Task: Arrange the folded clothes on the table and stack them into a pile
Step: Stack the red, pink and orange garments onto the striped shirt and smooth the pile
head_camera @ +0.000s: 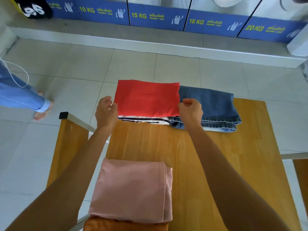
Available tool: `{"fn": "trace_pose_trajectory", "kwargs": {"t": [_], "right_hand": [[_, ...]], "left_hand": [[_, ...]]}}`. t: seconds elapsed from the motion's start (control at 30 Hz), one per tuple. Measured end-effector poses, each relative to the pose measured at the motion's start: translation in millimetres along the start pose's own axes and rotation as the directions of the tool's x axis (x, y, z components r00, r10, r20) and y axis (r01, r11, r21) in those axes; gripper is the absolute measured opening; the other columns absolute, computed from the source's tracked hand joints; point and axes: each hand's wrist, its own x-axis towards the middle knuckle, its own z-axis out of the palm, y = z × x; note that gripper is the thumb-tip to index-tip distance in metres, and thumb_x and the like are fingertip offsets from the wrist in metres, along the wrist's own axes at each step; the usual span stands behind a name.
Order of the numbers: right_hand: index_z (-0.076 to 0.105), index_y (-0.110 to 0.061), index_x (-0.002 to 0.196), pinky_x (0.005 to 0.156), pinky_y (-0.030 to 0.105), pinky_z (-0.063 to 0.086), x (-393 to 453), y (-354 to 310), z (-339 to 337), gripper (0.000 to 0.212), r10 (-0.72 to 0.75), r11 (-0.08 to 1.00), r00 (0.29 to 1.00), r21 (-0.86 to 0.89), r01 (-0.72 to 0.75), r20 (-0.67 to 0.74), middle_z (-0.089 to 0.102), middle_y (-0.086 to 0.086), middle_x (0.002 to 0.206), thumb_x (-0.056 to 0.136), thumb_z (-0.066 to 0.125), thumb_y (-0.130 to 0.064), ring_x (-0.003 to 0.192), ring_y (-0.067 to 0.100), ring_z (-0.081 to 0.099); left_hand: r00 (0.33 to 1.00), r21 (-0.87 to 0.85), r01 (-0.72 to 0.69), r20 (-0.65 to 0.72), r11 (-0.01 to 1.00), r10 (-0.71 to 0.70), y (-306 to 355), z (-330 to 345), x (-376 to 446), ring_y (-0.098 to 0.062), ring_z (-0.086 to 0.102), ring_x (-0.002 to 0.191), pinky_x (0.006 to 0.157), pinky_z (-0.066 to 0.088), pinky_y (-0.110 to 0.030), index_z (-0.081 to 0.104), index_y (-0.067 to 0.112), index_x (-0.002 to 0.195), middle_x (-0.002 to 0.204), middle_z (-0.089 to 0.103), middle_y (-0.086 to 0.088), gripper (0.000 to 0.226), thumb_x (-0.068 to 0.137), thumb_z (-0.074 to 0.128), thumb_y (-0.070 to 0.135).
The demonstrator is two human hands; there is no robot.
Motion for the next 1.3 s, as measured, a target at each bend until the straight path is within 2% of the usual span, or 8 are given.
{"fn": "trace_pose_trajectory", "kwargs": {"t": [0.13, 0.27, 0.53, 0.63, 0.77, 0.9, 1.1, 1.3], "right_hand": [[0.064, -0.027, 0.104, 0.055, 0.018, 0.045, -59.9, 33.0, -11.1, 0.017, -0.047, 0.999, 0.998, 0.002, 0.047, -0.037, 0.064, -0.018, 0.083, 0.090, 0.059, -0.018, 0.073, 0.001, 0.062], [0.064, -0.026, 0.101, 0.065, 0.025, 0.050, -131.6, 94.6, -18.6, 0.011, -0.008, 0.995, 1.000, -0.095, 0.008, 0.002, 0.066, -0.017, 0.088, 0.090, 0.063, -0.029, 0.077, 0.006, 0.064], [0.050, -0.019, 0.107, 0.083, 0.047, 0.055, -228.4, 153.7, -16.3, 0.081, 0.240, 0.912, 0.959, -0.373, -0.169, 0.153, 0.061, 0.000, 0.105, 0.065, 0.051, -0.088, 0.094, 0.026, 0.062], [0.051, -0.017, 0.107, 0.074, 0.040, 0.053, -235.4, 151.5, -12.0, 0.081, 0.286, 0.903, 0.942, -0.378, -0.205, 0.173, 0.059, -0.001, 0.098, 0.064, 0.058, -0.085, 0.086, 0.024, 0.058], [0.062, -0.013, 0.108, 0.058, 0.029, 0.042, -232.7, 147.1, -12.3, 0.061, 0.220, 0.953, 0.941, -0.260, -0.152, 0.256, 0.064, -0.001, 0.093, 0.080, 0.062, -0.068, 0.082, 0.021, 0.060], [0.061, -0.020, 0.119, 0.072, 0.035, 0.055, -232.0, 143.0, -18.8, 0.060, 0.177, 0.982, 0.934, -0.126, -0.144, 0.311, 0.067, -0.005, 0.105, 0.082, 0.057, -0.067, 0.093, 0.019, 0.065], [0.049, -0.017, 0.128, 0.084, 0.042, 0.054, -204.9, 131.1, -25.6, 0.056, 0.148, 0.989, 0.926, -0.042, -0.143, 0.347, 0.060, -0.002, 0.113, 0.094, 0.051, -0.061, 0.102, 0.021, 0.061], [0.053, -0.021, 0.106, 0.064, 0.026, 0.046, -121.3, 53.0, -26.9, 0.028, -0.049, 0.994, 0.960, 0.111, 0.019, 0.277, 0.062, -0.006, 0.096, 0.102, 0.048, -0.049, 0.086, 0.010, 0.062]], "left_hand": [[0.997, -0.122, 0.058, 0.060, 0.991, -0.051, -45.6, -28.7, -65.8, -0.021, 0.066, 0.101, 0.085, 0.055, -0.034, 0.057, 0.020, 0.123, 0.113, 0.066, -0.003, 0.031, 0.093, 0.059, 0.025], [0.991, 0.024, 0.135, 0.010, 0.991, -0.135, -81.5, -61.6, -156.0, -0.013, 0.062, 0.101, 0.088, 0.054, -0.034, 0.057, 0.026, 0.123, 0.116, 0.065, 0.006, 0.029, 0.095, 0.057, 0.034], [0.946, 0.277, 0.261, 0.120, 0.925, -0.302, -98.3, -92.0, -233.8, -0.030, 0.058, 0.114, 0.099, 0.048, -0.048, 0.051, 0.013, 0.131, 0.128, 0.059, -0.009, 0.051, 0.097, 0.043, 0.050], [0.940, 0.370, 0.196, 0.192, 0.908, -0.281, -99.4, -92.5, -220.6, -0.032, 0.060, 0.110, 0.090, 0.048, -0.042, 0.052, 0.009, 0.129, 0.125, 0.061, -0.013, 0.059, 0.096, 0.038, 0.056], [0.866, 0.376, 0.284, 0.295, 0.882, -0.404, -100.7, -92.6, -198.0, -0.028, 0.055, 0.096, 0.076, 0.044, -0.038, 0.053, 0.007, 0.125, 0.114, 0.059, -0.009, 0.068, 0.090, 0.044, 0.064], [0.790, 0.267, 0.381, 0.403, 0.885, -0.462, -99.5, -93.1, -188.3, -0.027, 0.056, 0.097, 0.083, 0.049, -0.041, 0.053, 0.008, 0.127, 0.113, 0.060, -0.006, 0.068, 0.083, 0.058, 0.060], [0.832, 0.089, 0.323, 0.447, 0.942, -0.328, -78.1, -89.2, -174.9, -0.020, 0.062, 0.089, 0.074, 0.049, -0.034, 0.056, 0.022, 0.105, 0.097, 0.064, 0.004, 0.051, 0.080, 0.059, 0.066], [0.911, -0.074, 0.140, 0.399, 0.987, -0.099, -6.4, -79.7, -109.3, -0.017, 0.065, 0.089, 0.066, 0.052, -0.026, 0.060, 0.030, 0.096, 0.095, 0.067, 0.005, 0.033, 0.087, 0.055, 0.061]]}}
